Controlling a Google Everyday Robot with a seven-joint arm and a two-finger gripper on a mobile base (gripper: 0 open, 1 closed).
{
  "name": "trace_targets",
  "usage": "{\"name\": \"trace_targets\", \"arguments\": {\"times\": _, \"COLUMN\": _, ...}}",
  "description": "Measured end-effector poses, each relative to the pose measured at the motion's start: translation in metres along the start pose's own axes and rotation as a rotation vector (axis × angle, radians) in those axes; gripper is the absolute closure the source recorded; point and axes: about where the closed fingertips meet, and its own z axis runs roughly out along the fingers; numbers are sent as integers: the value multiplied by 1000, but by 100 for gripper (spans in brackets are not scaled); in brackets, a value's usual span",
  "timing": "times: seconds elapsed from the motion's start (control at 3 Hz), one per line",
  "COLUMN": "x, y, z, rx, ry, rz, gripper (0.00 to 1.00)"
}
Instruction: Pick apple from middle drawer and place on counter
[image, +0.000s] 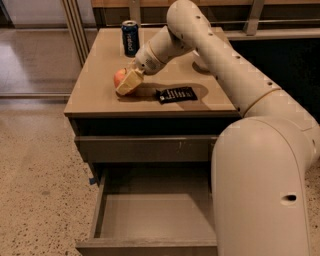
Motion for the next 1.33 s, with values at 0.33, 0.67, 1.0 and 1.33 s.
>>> {"name": "trace_targets", "arguments": {"times": 0.33, "x": 0, "y": 0, "z": 0, "rx": 0, "ry": 0, "rz": 0, "gripper": 76}}
{"name": "trace_targets", "arguments": {"times": 0.67, "x": 0, "y": 0, "z": 0, "rx": 0, "ry": 0, "rz": 0, "gripper": 53}}
{"name": "trace_targets", "arguments": {"times": 1.0, "x": 0, "y": 0, "z": 0, "rx": 0, "ry": 0, "rz": 0, "gripper": 30}}
{"name": "trace_targets", "arguments": {"times": 1.33, "x": 0, "y": 0, "z": 0, "rx": 0, "ry": 0, "rz": 0, "gripper": 6}}
